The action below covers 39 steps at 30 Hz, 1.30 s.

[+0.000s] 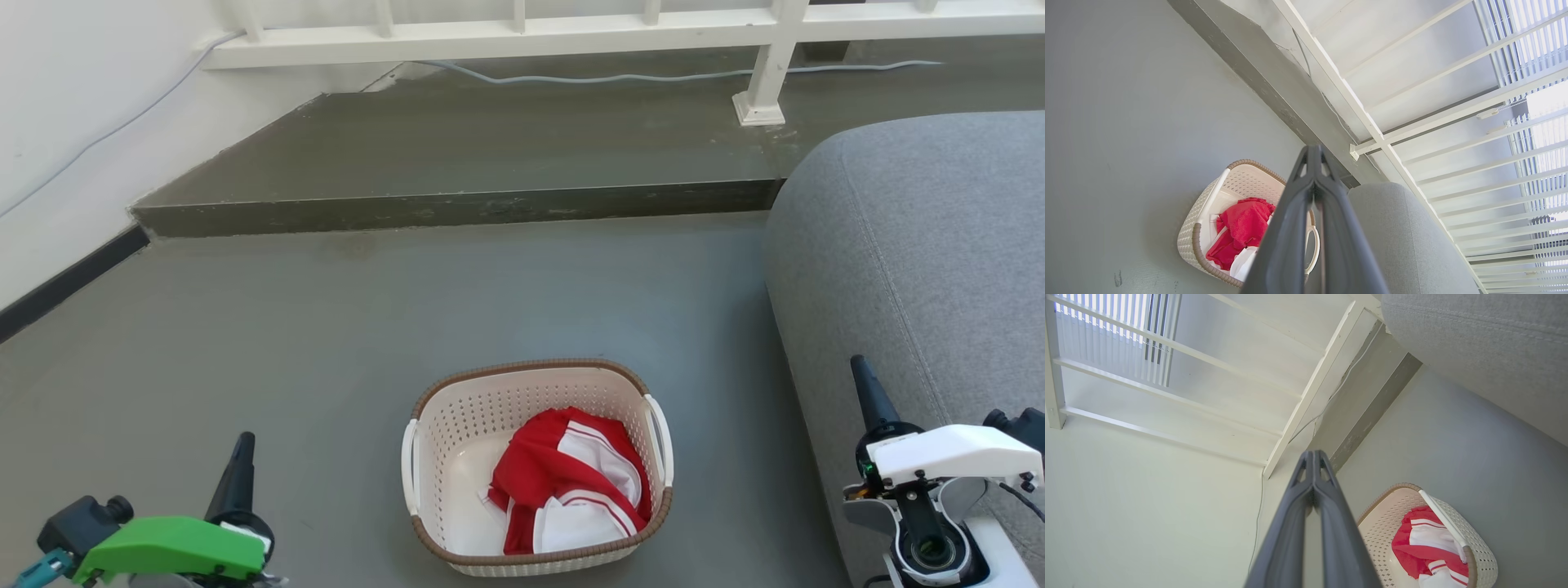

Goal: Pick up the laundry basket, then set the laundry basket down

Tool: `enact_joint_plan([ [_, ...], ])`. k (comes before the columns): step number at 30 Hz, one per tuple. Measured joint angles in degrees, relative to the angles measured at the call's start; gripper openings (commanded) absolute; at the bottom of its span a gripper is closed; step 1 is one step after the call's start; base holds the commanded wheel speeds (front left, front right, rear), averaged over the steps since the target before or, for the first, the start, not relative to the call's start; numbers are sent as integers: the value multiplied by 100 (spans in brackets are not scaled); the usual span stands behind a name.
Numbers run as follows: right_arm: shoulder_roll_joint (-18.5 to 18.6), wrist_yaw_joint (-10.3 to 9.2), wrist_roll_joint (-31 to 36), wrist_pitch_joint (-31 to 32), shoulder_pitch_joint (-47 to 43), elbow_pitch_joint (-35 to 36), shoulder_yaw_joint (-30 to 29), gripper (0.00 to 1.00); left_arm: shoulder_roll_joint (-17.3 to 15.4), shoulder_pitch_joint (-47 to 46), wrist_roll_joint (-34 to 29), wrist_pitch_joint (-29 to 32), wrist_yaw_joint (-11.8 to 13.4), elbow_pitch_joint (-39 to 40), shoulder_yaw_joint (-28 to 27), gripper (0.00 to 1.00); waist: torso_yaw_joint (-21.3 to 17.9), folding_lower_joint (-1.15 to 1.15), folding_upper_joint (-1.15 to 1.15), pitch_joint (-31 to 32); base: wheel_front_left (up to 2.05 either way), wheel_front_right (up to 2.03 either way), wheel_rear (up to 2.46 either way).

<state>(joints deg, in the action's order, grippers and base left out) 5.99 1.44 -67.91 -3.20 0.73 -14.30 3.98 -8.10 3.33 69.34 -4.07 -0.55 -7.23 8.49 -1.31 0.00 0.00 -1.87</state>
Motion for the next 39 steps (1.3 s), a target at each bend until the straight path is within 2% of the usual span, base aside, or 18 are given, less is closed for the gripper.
enact_joint_plan([
  [26,-63,358,-1948,447,124,-33,-548,0,122,-364,1991,361,-401,-447,-475,0,94,0,0,121,0,0,0],
  [39,-92,506,-2705,600,227,-56,-755,0,154,-502,2739,508,-549,-621,-656,0,130,0,0,167,0,0,0],
])
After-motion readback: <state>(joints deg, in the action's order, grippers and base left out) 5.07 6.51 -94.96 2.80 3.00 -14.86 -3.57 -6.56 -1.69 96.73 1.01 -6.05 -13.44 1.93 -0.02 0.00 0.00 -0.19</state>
